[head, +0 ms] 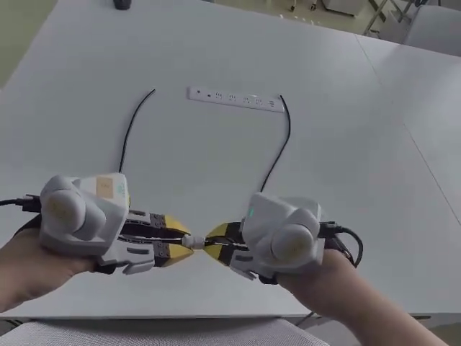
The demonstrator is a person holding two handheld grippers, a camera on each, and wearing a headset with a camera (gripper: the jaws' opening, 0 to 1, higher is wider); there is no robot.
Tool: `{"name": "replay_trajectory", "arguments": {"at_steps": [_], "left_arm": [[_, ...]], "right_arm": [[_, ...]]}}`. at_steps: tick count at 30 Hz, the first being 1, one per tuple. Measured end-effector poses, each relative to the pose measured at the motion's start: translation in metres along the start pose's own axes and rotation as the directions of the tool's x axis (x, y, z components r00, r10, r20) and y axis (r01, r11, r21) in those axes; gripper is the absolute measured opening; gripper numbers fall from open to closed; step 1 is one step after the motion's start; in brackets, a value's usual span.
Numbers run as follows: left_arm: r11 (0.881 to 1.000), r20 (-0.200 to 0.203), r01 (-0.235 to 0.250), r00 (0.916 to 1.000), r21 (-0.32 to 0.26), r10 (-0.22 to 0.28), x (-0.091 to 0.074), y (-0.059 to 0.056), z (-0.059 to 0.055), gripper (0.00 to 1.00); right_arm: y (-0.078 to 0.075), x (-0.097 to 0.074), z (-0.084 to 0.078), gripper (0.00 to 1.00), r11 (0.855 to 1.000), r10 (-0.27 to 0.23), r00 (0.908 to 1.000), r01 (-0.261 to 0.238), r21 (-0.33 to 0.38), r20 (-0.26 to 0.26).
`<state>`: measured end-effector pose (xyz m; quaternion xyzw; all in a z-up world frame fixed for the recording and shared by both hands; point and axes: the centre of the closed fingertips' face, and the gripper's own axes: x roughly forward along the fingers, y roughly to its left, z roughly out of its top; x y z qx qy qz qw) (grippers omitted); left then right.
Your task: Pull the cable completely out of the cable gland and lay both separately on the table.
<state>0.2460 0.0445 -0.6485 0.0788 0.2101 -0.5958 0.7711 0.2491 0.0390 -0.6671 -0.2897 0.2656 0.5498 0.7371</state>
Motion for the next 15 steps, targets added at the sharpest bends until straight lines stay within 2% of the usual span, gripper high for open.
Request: {"name": "replay_trajectory", "arguments": {"at_steps": [6, 11, 15], "left_arm": [[1.0, -0.006, 0.006, 1.0, -0.003, -0.006, 0.0013, -0.0006, 0.0007, 0.15], [1.0, -0.003, 0.007, 1.0, -0.003, -0.007, 0.0029, -0.0015, 0.0011, 0.15], [1.0, -0.008, 0.01, 0.9999, -0.003, -0.01, 0.0041, -0.0024, 0.0006, 0.15]], "right_arm": [[0.0008, 0.0003, -0.0012, 0.0, 1.0, -0.011, 0.9999, 0.011, -0.026, 0.001], [-0.0017, -0.0016, -0.0028, 0.0, 1.0, -0.026, 0.9996, 0.026, 0.01, 0.007], [0.0002, -0.0011, -0.0048, 0.0, 1.0, -0.019, 0.9998, 0.019, 0.02, 0.007]]}}
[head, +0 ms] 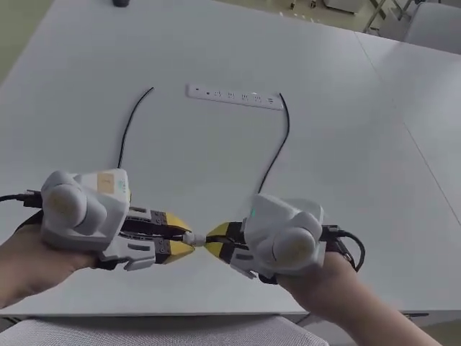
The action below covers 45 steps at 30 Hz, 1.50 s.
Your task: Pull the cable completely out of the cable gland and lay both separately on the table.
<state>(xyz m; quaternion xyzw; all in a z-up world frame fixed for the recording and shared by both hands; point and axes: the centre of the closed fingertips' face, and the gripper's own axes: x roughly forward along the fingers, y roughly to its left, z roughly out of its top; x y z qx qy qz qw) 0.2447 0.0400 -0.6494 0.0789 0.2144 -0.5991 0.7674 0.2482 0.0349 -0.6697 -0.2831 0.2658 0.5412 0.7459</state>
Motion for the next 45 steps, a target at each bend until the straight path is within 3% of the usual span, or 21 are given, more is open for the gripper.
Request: {"name": "replay_trajectory", "arguments": {"at_steps": [15, 29, 38, 45], "left_arm": [[1.0, 0.0, 0.001, 1.0, 0.011, -0.001, 0.002, -0.001, 0.0, 0.15], [1.0, 0.005, -0.009, 0.9999, -0.003, 0.009, 0.002, 0.0, -0.001, 0.15], [1.0, 0.004, -0.016, 0.9999, -0.013, 0.016, 0.001, 0.002, -0.003, 0.15], [1.0, 0.002, -0.013, 0.9999, -0.012, 0.013, 0.004, 0.003, -0.002, 0.15]], "right_arm": [[-0.003, -0.002, -0.008, 0.0, 0.998, 0.0, 1.0, 0.001, 0.064, -0.009], [-0.008, -0.003, -0.021, 0.0, 0.987, -0.014, 0.9997, 0.017, 0.16, -0.023], [-0.017, -0.003, -0.036, 0.0, 0.969, -0.034, 0.9984, 0.044, 0.243, -0.046], [-0.028, -0.003, -0.055, 0.0, 0.937, -0.06, 0.995, 0.084, 0.34, -0.08]]}}
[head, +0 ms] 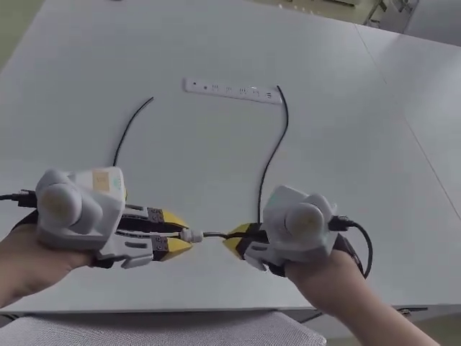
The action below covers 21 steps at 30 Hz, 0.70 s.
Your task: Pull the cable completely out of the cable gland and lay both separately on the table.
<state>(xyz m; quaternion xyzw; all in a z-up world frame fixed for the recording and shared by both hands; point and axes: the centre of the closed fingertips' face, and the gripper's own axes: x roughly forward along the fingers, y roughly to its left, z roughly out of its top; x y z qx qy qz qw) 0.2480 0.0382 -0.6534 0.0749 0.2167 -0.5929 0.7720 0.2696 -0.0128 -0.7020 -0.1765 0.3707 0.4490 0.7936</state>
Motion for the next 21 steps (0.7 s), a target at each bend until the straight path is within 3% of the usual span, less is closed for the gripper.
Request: {"name": "replay_trajectory", "arguments": {"at_steps": [6, 16, 21], "left_arm": [[1.0, -0.003, 0.005, 1.0, 0.001, -0.005, 0.0025, 0.0002, 0.0005, 0.15], [1.0, -0.016, 0.002, 0.9999, 0.002, -0.002, 0.002, 0.001, -0.0022, 0.15], [1.0, -0.007, -0.014, 0.9999, -0.011, 0.014, -0.0005, 0.0035, -0.0006, 0.15]], "right_arm": [[-0.0062, 0.0018, -0.008, 0.0, 0.997, -0.013, 0.9997, 0.014, 0.071, -0.019], [-0.0009, 0.0022, -0.0104, 0.0, 0.999, -0.004, 0.9998, 0.005, 0.054, -0.019], [-0.0005, -0.0016, -0.0073, 0.01, 0.999, -0.014, 0.9998, 0.014, 0.035, 0.017]]}}
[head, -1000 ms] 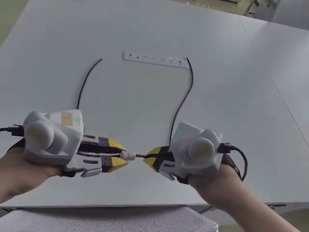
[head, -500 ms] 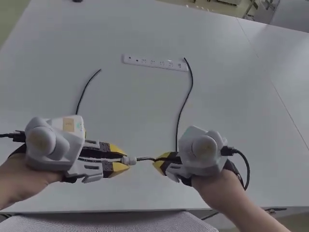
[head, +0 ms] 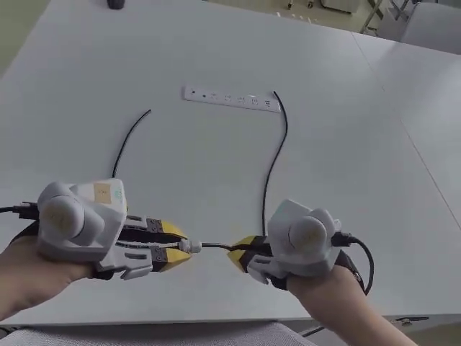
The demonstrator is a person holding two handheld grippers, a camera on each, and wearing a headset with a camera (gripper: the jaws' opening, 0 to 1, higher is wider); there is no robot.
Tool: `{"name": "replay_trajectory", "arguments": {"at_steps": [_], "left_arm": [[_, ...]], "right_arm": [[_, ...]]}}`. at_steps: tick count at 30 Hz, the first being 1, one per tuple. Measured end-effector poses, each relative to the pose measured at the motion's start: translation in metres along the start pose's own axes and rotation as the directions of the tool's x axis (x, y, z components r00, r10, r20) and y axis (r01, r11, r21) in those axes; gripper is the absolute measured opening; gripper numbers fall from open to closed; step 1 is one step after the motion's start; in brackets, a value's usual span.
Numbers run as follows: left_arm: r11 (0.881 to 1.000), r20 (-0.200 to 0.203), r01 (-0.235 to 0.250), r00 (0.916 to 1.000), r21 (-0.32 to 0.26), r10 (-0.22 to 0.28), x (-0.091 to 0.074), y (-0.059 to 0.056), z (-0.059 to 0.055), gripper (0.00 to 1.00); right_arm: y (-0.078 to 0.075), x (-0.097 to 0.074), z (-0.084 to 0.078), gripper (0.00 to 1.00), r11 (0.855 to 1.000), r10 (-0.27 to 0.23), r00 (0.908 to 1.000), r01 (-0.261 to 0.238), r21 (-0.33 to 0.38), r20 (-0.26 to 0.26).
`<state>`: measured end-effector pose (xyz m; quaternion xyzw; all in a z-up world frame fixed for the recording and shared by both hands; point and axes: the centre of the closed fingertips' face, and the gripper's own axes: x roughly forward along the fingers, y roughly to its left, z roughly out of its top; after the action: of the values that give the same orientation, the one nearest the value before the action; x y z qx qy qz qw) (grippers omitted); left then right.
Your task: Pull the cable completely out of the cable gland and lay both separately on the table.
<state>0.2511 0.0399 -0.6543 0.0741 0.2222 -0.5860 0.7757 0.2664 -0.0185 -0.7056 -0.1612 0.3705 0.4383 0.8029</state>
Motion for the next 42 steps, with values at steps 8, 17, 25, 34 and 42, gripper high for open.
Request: {"name": "replay_trajectory", "arguments": {"at_steps": [8, 17, 25, 34, 42], "left_arm": [[1.0, 0.0, -0.002, 1.0, -0.005, 0.002, -0.002, 0.001, -0.001, 0.15], [1.0, 0.005, 0.006, 1.0, -0.015, -0.006, -0.001, 0.0, 0.003, 0.15], [1.0, -0.004, 0.012, 0.9999, -0.016, -0.012, 0.001, 0.001, 0.002, 0.15], [1.0, -0.01, 0.01, 0.9999, -0.019, -0.01, 0.002, -0.004, 0.0, 0.15], [1.0, 0.005, 0.013, 0.9999, -0.021, -0.013, 0.004, -0.006, 0.004, 0.15]], "right_arm": [[0.008, -0.006, 0.01, 0.11, 1.0, -0.002, 0.9994, 0.002, -0.005, 0.035], [0.027, -0.013, 0.04, 0.12, 0.995, -0.011, 0.9974, 0.018, -0.097, 0.071], [0.042, -0.001, 0.047, 0.09, 0.971, -0.021, 0.9993, 0.027, -0.238, 0.03], [0.043, 0.001, 0.044, 0.02, 0.938, -0.066, 0.9977, 0.067, -0.339, 0.014], [0.039, -0.005, 0.042, 0.0, 0.959, -0.079, 0.9958, 0.089, -0.269, 0.046]]}}
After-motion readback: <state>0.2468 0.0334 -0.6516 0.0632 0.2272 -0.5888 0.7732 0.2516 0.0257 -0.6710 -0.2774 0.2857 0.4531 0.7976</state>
